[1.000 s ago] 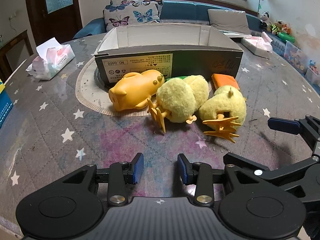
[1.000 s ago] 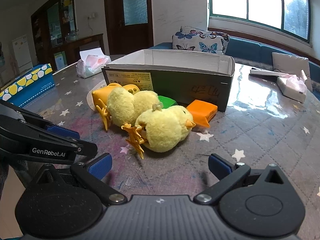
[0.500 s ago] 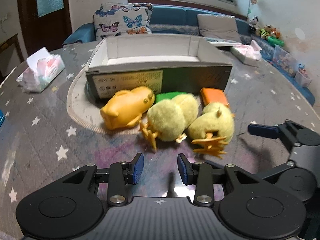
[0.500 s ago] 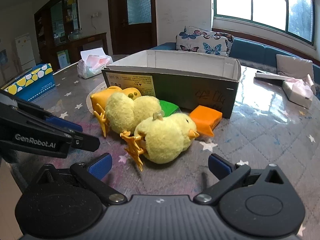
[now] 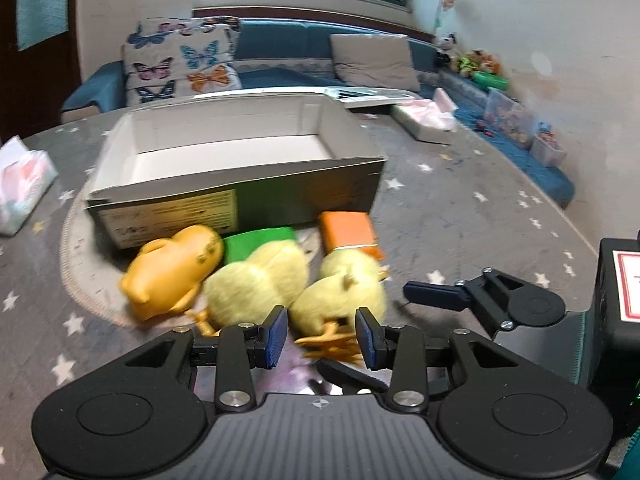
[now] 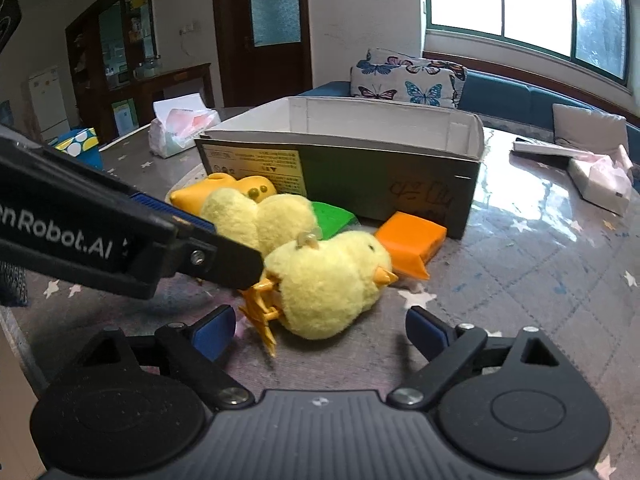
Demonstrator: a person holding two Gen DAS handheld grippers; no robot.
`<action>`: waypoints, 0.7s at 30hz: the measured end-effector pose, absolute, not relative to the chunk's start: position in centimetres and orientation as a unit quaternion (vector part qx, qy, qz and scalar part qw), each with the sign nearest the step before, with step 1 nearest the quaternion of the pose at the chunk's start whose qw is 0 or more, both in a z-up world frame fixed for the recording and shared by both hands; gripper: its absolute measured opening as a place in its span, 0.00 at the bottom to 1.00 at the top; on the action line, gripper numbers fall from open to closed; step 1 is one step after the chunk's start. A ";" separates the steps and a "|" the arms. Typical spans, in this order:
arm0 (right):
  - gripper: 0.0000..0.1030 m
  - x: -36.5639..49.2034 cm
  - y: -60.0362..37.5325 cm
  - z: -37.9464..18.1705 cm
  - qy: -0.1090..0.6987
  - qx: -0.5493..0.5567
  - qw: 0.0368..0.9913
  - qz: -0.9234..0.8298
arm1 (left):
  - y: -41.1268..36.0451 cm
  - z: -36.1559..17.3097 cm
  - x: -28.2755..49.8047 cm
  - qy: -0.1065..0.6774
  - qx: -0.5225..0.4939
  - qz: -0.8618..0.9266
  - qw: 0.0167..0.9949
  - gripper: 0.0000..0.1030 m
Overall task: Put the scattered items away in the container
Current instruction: 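Reach the left tool to the plush chick and close its fingers on it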
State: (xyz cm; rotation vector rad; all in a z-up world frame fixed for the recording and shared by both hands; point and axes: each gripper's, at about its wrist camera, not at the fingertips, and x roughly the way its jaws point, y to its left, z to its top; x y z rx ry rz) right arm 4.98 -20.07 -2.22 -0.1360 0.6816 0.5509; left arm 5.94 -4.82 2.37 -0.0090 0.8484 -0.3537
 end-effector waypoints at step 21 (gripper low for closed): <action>0.89 5.8 -21.0 -2.0 0.340 -0.043 0.896 0.281 | -5.2 1.1 9.9 0.463 -0.071 -0.226 0.854 0.40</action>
